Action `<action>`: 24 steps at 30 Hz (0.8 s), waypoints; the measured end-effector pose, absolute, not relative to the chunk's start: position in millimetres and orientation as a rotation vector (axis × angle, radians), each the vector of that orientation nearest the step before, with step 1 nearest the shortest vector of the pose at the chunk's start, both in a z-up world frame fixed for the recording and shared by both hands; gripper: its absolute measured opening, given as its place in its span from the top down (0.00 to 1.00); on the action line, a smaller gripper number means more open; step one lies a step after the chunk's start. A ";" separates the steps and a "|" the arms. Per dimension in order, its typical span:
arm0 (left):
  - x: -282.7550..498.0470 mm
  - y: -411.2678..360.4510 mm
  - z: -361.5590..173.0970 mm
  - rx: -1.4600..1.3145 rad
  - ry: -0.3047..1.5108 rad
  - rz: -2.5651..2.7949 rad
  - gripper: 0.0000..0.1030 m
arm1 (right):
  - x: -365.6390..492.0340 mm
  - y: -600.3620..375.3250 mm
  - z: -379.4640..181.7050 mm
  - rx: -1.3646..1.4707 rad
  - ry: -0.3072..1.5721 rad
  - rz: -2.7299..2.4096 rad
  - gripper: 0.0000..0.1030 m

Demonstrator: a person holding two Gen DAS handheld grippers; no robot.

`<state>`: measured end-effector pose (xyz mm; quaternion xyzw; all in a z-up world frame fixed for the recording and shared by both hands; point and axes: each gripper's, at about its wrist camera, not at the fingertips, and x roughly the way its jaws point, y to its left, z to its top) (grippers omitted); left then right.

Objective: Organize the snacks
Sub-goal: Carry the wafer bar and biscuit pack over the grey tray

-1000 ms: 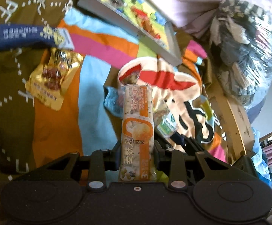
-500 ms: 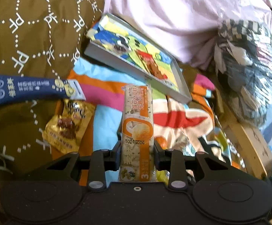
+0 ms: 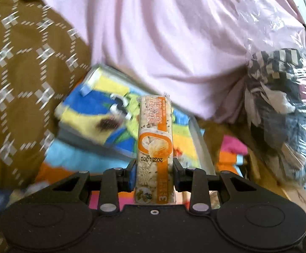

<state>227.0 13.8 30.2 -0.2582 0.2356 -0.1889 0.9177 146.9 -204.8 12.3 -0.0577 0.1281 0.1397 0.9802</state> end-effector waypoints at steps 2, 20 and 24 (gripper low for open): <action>243.6 4.1 34.9 -0.518 0.471 -0.378 0.66 | 165.5 -209.0 20.5 -0.118 0.250 0.279 0.51; 346.2 -42.8 25.7 -0.411 0.539 -0.295 0.66 | 276.1 -225.9 17.1 -0.099 0.316 0.183 0.51; 349.5 -46.6 17.7 -0.389 0.554 -0.290 0.66 | 277.2 -229.6 10.0 -0.103 0.341 0.176 0.50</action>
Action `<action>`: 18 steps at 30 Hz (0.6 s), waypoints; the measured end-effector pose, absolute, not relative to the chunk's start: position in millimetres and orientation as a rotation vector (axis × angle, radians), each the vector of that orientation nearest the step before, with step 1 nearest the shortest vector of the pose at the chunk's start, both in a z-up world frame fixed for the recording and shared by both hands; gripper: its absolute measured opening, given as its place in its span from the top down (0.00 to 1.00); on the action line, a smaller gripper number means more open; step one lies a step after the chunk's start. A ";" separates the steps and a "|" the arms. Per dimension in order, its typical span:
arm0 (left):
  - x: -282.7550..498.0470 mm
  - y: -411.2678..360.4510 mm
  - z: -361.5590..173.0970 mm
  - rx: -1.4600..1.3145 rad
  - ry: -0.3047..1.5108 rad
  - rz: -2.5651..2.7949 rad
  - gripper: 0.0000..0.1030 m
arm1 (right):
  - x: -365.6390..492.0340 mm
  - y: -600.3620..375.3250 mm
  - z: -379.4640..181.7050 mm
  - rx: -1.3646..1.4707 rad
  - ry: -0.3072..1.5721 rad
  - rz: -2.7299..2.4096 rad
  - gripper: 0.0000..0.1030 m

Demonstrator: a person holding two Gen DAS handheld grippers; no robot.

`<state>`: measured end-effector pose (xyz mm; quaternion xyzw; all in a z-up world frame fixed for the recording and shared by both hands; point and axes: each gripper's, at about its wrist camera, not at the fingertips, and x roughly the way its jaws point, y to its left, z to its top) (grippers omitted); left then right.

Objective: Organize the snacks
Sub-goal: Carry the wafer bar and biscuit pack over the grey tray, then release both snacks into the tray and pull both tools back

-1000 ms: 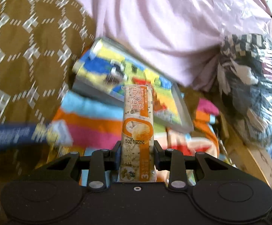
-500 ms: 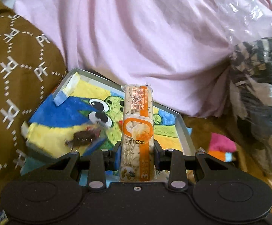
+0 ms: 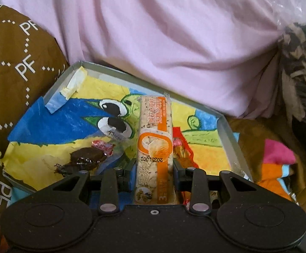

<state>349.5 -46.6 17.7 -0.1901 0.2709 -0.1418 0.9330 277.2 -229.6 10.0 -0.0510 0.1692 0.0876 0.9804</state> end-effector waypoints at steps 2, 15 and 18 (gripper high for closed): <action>350.7 -47.8 14.2 -0.382 0.562 -0.285 0.66 | 278.0 -232.1 7.9 -0.083 0.350 0.168 0.49; 333.5 -58.3 23.4 -0.281 0.538 -0.289 0.33 | 265.0 -237.5 8.3 -0.043 0.331 0.139 0.14; 323.1 -58.7 29.4 -0.268 0.510 -0.284 0.25 | 254.4 -239.1 10.2 -0.035 0.315 0.130 0.09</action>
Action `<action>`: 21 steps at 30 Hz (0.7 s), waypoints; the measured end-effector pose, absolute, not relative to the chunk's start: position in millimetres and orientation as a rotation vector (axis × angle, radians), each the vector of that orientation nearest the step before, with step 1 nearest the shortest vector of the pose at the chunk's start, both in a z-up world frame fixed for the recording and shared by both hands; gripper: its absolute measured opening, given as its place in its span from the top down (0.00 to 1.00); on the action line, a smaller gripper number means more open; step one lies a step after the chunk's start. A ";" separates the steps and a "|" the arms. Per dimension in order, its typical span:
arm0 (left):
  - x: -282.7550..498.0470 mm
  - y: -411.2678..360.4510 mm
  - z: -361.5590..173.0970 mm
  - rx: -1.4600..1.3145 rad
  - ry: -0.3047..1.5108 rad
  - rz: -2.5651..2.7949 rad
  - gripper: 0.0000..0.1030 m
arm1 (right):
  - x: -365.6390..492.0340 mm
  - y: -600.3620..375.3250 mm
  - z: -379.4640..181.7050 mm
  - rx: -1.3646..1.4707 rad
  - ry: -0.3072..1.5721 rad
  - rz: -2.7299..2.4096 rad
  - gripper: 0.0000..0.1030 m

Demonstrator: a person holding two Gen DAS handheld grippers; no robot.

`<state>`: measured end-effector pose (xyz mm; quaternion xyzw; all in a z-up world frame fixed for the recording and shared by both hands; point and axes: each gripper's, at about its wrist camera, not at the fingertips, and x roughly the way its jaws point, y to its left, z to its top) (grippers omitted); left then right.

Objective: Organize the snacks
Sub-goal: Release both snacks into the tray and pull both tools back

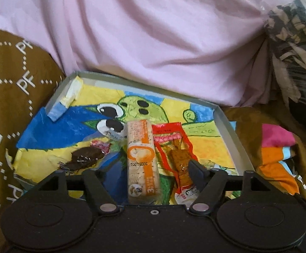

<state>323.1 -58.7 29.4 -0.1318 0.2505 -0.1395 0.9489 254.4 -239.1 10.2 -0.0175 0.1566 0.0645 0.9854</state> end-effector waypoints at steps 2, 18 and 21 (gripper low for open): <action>313.5 -57.3 34.2 -0.256 0.479 -0.272 0.19 | 246.2 -240.7 11.6 -0.023 0.308 0.124 0.05; 207.5 -18.8 44.1 -0.178 0.391 -0.174 0.01 | 152.5 -248.5 16.1 0.119 0.294 0.055 0.00; 184.7 -10.7 42.3 -0.173 0.393 -0.158 0.01 | 133.8 -245.9 19.8 0.120 0.280 0.056 0.00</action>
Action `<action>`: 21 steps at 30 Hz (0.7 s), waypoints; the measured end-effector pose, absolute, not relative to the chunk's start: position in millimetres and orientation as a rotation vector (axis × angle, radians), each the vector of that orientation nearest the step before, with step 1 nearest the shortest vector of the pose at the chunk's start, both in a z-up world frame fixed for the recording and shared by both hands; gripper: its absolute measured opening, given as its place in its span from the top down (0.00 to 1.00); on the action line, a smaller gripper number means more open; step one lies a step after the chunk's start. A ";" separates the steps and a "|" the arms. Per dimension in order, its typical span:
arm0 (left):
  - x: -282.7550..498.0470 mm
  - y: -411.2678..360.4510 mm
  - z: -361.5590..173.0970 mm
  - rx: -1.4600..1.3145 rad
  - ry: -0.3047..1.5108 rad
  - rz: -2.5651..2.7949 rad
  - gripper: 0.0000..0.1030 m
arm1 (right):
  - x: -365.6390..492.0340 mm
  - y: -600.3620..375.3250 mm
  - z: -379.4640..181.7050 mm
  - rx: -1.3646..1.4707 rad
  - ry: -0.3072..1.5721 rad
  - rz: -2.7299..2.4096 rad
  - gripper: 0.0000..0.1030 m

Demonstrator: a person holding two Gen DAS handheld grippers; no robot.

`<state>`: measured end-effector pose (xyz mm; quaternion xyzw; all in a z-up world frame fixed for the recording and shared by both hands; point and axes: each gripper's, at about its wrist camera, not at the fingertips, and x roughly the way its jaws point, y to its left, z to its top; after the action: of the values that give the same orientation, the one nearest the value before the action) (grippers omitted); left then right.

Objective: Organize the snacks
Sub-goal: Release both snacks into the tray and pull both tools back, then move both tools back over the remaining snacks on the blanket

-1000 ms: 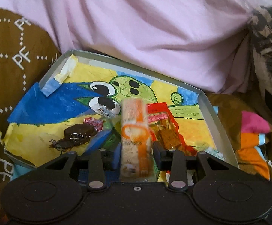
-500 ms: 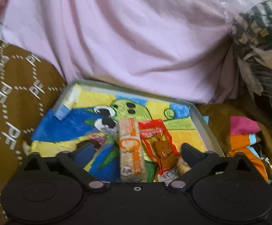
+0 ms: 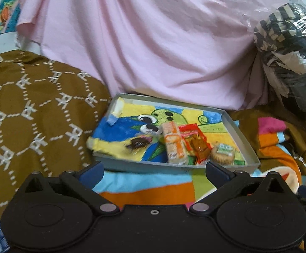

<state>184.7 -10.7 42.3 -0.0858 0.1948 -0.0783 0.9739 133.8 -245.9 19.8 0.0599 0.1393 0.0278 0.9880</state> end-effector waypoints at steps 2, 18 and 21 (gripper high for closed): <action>170.6 -6.0 40.7 -0.172 0.392 -0.148 0.01 | 120.9 -242.6 20.6 0.110 0.273 0.059 0.00; 76.5 27.1 7.9 -0.163 0.457 -0.059 0.01 | 29.3 -197.0 -9.0 -0.076 0.295 0.131 0.00; 65.1 31.5 0.9 -0.171 0.479 -0.036 0.01 | 20.2 -189.5 -14.4 -0.116 0.310 0.139 0.00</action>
<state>65.1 31.5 0.9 -0.0845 0.2368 -0.0180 0.9677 20.2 -189.5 -14.4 -0.0579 0.1540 0.0694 0.9839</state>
